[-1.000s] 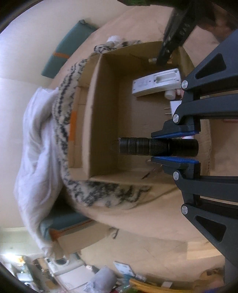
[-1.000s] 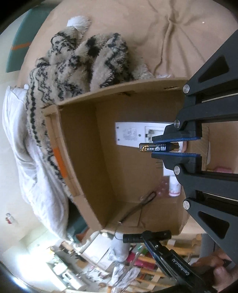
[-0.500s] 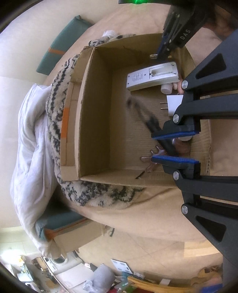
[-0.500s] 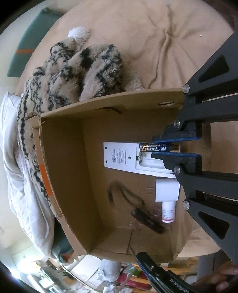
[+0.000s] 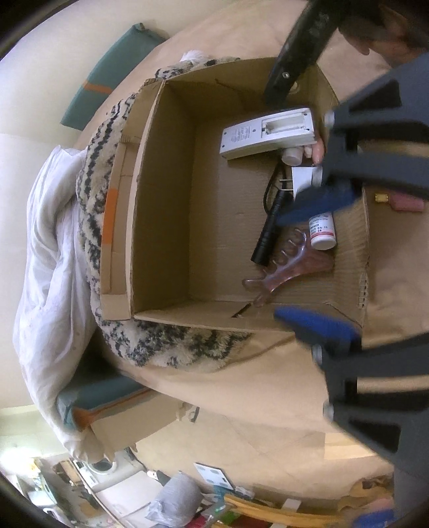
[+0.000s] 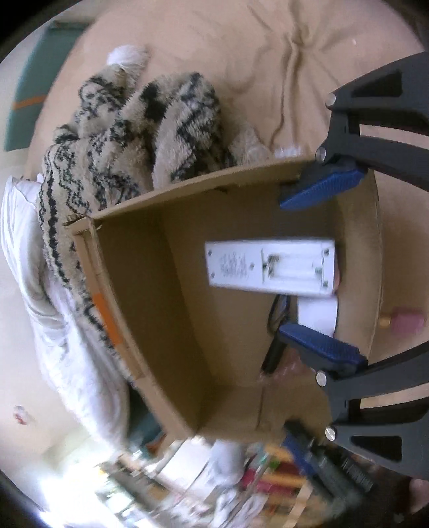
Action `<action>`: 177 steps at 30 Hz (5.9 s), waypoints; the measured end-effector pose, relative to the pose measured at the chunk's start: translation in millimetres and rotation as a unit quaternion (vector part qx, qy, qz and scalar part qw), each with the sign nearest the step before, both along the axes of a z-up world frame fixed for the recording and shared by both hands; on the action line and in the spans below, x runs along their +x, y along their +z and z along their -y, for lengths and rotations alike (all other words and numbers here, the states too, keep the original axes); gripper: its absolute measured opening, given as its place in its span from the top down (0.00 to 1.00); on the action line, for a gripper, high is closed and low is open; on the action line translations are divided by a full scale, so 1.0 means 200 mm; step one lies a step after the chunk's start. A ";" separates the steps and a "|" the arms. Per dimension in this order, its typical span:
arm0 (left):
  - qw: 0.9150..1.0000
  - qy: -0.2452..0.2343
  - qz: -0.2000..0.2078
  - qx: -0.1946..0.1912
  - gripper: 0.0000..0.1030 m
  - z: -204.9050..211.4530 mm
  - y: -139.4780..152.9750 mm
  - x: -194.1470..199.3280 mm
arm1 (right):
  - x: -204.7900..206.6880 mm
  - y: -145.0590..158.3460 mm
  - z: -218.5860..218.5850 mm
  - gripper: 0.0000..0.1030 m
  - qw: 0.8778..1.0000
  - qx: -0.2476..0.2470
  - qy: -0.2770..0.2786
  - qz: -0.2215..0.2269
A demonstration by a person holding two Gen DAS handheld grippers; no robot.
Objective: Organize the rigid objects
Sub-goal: 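Carry flashlight and battery over the box and open both tools inside, then grasp a second AA battery with left tool while right tool grasps pink perfume bottle, then lower battery and perfume bottle into the box and open both tools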
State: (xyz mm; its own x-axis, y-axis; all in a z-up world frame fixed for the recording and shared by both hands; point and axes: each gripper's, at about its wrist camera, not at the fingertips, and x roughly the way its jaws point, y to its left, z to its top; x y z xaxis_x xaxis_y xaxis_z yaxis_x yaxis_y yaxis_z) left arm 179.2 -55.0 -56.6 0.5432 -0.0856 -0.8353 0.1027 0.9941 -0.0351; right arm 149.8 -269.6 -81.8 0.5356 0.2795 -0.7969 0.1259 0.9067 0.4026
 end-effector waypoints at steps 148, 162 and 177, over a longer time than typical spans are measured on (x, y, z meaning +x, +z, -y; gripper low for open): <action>0.996 0.062 -0.040 0.045 0.62 -0.22 0.05 -0.28 | -0.38 0.10 -0.20 0.74 0.995 -0.003 0.097 -0.029; 0.999 0.003 -0.009 0.030 0.62 0.00 0.21 -0.05 | -0.06 0.26 -0.08 0.74 0.998 -0.009 0.060 0.027; 0.998 -0.031 -0.035 0.035 0.62 0.16 -0.09 0.15 | 0.10 0.02 -0.13 0.74 0.997 -0.034 0.070 0.000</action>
State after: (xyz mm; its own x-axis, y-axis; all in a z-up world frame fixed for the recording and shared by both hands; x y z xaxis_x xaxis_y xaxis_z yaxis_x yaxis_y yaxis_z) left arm 209.6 -86.3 -74.9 0.4790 -0.0574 -0.8759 0.1639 0.9862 0.0249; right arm 170.6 -243.4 -78.3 0.4945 0.2963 -0.8171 -0.0039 0.9409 0.3388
